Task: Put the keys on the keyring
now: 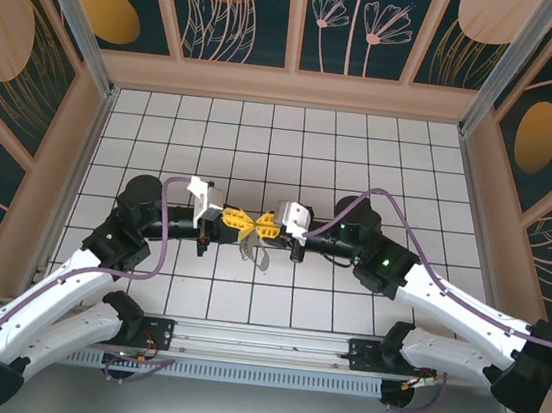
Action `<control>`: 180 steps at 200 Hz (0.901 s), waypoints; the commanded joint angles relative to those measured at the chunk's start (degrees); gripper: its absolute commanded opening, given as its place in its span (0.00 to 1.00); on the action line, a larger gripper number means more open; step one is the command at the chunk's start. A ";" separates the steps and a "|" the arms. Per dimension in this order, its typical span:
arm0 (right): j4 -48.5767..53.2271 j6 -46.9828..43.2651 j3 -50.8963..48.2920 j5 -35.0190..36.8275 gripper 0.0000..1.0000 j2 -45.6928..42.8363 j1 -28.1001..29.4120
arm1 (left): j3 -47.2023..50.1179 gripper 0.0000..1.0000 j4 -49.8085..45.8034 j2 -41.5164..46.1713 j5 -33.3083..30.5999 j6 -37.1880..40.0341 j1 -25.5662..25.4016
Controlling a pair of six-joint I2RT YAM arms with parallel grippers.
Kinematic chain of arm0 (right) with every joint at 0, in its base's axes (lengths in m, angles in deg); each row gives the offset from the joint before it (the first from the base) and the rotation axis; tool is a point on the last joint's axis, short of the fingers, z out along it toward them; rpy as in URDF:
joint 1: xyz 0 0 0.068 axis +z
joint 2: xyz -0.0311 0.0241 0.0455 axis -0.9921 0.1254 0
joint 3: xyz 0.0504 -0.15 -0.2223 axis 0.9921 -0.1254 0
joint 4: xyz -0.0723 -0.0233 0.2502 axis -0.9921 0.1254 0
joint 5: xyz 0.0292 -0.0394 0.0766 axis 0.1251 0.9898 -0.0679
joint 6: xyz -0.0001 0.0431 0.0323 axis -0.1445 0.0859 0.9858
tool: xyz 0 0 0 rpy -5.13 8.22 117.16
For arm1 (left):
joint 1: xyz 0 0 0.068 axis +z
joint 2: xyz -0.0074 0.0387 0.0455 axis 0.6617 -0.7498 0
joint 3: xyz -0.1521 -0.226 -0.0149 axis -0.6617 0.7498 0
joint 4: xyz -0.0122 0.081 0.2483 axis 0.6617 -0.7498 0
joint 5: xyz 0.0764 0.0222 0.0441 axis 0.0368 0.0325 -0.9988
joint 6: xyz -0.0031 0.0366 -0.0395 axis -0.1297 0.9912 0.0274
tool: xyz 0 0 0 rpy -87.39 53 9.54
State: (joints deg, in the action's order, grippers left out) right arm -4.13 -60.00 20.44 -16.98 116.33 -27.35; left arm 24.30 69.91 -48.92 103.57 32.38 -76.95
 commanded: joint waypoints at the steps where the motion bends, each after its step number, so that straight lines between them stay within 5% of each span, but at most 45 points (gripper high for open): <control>1: -1.08 -0.02 1.74 -1.05 0.14 0.81 0.25 | -0.04 0.00 3.98 0.67 2.62 -1.22 -0.25; 43: -1.40 -0.02 1.69 -0.66 0.18 0.73 0.13 | -0.14 0.00 3.96 0.61 2.63 -1.01 -0.27; 115: -0.61 -0.18 1.93 2.13 0.00 0.83 -0.16 | -1.46 0.00 2.12 0.41 2.33 0.00 -0.25; 154: 4.60 -2.35 4.15 5.45 0.00 0.75 -0.33 | -7.75 0.00 -14.01 -0.70 -6.46 9.17 -0.27; 180: 9.76 -3.91 7.24 9.00 0.00 2.36 -0.30 | -12.89 0.15 -25.13 -2.89 -12.78 15.05 -0.29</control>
State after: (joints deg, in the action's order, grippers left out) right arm 0.22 -61.46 23.76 -13.59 117.66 -27.31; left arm 16.96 57.24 -50.71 97.71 40.22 -77.30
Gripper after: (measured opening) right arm 0.044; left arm 0.095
